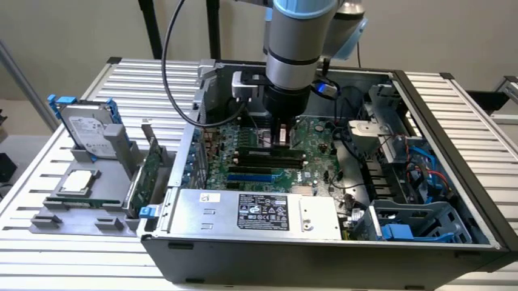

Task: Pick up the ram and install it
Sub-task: 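Insert the ram into the slot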

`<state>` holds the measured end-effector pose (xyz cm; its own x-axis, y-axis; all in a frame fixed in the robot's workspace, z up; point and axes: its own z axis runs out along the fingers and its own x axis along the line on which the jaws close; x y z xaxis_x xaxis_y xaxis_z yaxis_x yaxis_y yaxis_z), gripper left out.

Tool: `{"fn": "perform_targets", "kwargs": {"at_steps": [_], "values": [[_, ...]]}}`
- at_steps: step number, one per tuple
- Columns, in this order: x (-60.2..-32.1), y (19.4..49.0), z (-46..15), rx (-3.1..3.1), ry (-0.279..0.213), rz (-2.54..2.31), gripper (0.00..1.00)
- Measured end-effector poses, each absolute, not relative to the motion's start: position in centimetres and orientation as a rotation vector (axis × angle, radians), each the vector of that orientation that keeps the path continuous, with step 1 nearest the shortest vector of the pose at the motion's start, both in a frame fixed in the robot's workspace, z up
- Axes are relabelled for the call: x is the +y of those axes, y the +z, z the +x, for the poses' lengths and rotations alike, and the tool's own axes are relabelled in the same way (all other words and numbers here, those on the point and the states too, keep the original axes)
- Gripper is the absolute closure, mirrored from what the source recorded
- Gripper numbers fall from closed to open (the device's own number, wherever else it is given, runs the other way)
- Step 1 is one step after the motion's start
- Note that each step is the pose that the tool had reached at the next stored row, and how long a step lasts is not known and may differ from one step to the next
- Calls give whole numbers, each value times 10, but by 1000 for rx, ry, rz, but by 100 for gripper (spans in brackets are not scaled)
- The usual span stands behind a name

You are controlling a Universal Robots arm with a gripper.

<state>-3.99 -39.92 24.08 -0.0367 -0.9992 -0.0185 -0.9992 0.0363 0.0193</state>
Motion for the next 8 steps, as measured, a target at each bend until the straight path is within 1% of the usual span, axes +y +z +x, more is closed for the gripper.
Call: {"fn": "perform_targets", "kwargs": {"at_steps": [8], "values": [[-400,237,-40,-2260,-40,2179,100]]}}
